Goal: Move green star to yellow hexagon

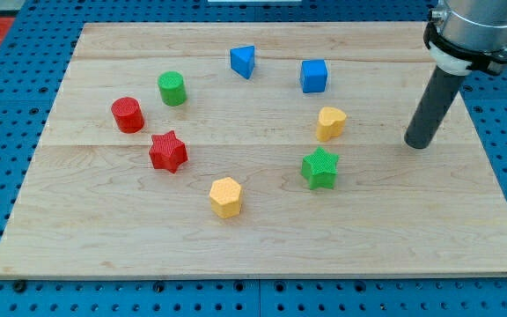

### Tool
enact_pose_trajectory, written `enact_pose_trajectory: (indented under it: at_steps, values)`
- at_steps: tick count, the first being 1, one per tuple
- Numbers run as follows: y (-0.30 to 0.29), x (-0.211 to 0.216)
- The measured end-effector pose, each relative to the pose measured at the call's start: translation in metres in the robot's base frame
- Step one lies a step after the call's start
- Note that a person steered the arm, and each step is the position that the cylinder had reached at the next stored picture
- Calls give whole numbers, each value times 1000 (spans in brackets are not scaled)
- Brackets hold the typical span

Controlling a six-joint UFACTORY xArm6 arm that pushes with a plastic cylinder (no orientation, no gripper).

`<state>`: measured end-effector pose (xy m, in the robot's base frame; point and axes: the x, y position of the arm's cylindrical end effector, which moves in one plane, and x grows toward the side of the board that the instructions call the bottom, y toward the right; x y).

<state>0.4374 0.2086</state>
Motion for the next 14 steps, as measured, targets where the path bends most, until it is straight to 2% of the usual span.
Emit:
enact_pose_trajectory:
  at_steps: [2, 5, 6, 8, 9, 10, 11, 12, 13, 14]
  values:
    - [61, -19]
    - [64, -28]
    - [88, -24]
    - [47, -113]
    - [-28, -79]
    - [-30, -13]
    - [-50, -3]
    - [19, 11]
    - [-23, 71]
    - [-101, 67]
